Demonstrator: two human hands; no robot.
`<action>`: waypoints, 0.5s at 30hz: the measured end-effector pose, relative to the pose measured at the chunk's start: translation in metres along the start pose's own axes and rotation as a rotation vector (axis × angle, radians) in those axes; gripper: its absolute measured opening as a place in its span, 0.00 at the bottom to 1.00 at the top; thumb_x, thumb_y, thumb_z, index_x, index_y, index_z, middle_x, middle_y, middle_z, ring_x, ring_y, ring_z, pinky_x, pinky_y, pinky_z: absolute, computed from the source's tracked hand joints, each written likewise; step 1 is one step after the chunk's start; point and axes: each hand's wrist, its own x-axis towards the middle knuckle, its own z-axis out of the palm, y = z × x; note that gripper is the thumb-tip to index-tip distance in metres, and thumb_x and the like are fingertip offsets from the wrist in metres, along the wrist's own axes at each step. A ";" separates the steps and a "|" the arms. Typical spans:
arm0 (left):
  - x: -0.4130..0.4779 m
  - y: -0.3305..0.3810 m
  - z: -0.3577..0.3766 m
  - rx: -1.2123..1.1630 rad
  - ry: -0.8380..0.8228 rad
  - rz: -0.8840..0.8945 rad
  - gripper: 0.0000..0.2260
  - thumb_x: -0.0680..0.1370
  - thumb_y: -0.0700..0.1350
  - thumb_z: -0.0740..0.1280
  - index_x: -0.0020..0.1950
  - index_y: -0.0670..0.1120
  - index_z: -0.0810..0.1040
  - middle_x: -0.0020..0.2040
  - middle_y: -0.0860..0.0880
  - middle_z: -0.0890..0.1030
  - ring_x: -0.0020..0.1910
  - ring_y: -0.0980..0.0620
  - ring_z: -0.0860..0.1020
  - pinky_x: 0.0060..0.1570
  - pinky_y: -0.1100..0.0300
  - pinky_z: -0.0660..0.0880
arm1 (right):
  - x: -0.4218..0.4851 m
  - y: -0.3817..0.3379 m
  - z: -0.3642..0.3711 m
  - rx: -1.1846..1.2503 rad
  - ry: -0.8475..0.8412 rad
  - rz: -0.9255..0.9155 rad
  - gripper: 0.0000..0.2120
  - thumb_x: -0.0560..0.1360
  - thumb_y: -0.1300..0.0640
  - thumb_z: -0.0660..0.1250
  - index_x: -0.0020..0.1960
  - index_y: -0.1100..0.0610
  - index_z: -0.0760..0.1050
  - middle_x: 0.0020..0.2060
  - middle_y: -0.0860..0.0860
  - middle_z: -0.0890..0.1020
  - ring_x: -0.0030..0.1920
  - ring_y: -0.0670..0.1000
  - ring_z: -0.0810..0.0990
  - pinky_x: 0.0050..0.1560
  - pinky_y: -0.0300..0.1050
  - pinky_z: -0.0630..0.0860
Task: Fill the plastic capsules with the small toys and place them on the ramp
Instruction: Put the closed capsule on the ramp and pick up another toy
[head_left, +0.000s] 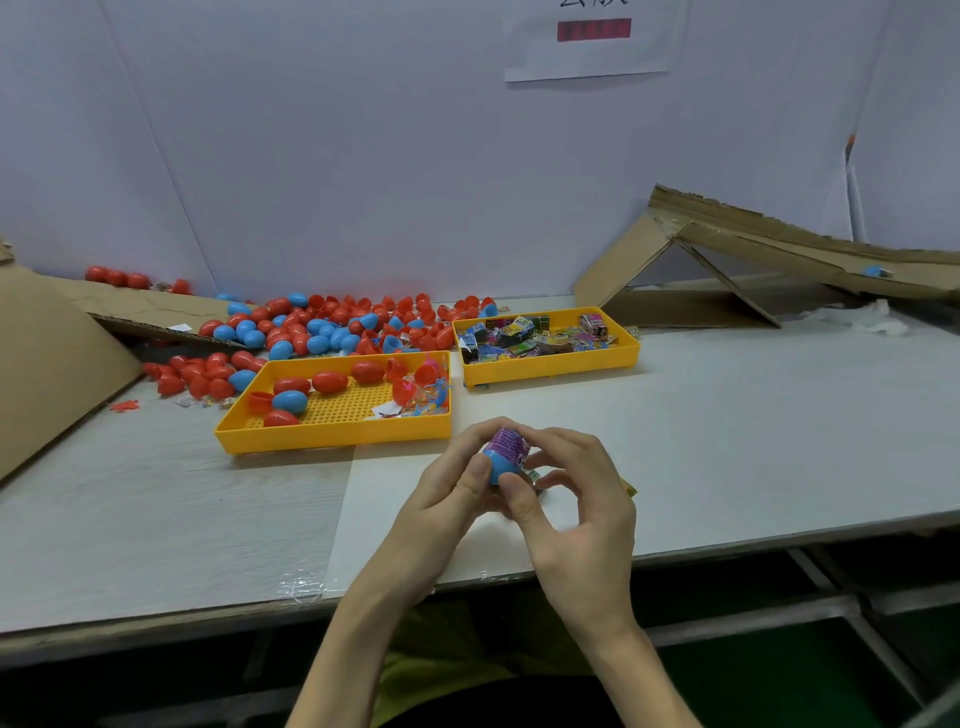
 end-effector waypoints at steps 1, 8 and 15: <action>0.000 0.000 0.000 -0.004 0.002 0.014 0.17 0.79 0.56 0.61 0.67 0.57 0.76 0.64 0.47 0.79 0.63 0.43 0.79 0.61 0.44 0.78 | 0.000 0.000 0.000 0.003 -0.002 0.006 0.16 0.74 0.43 0.69 0.60 0.43 0.76 0.55 0.41 0.79 0.54 0.49 0.81 0.48 0.39 0.81; 0.000 0.007 0.002 -0.029 -0.017 0.044 0.15 0.80 0.53 0.64 0.66 0.61 0.78 0.59 0.53 0.81 0.55 0.39 0.80 0.55 0.50 0.81 | 0.000 -0.003 -0.001 0.083 -0.018 0.064 0.13 0.77 0.45 0.66 0.61 0.42 0.75 0.55 0.39 0.80 0.55 0.47 0.81 0.49 0.32 0.78; -0.001 0.004 0.001 -0.004 -0.058 0.048 0.16 0.79 0.52 0.66 0.67 0.55 0.76 0.51 0.38 0.80 0.42 0.44 0.76 0.52 0.53 0.79 | 0.005 -0.004 -0.004 0.164 0.006 0.117 0.12 0.75 0.45 0.67 0.51 0.53 0.78 0.48 0.42 0.80 0.50 0.48 0.81 0.46 0.36 0.78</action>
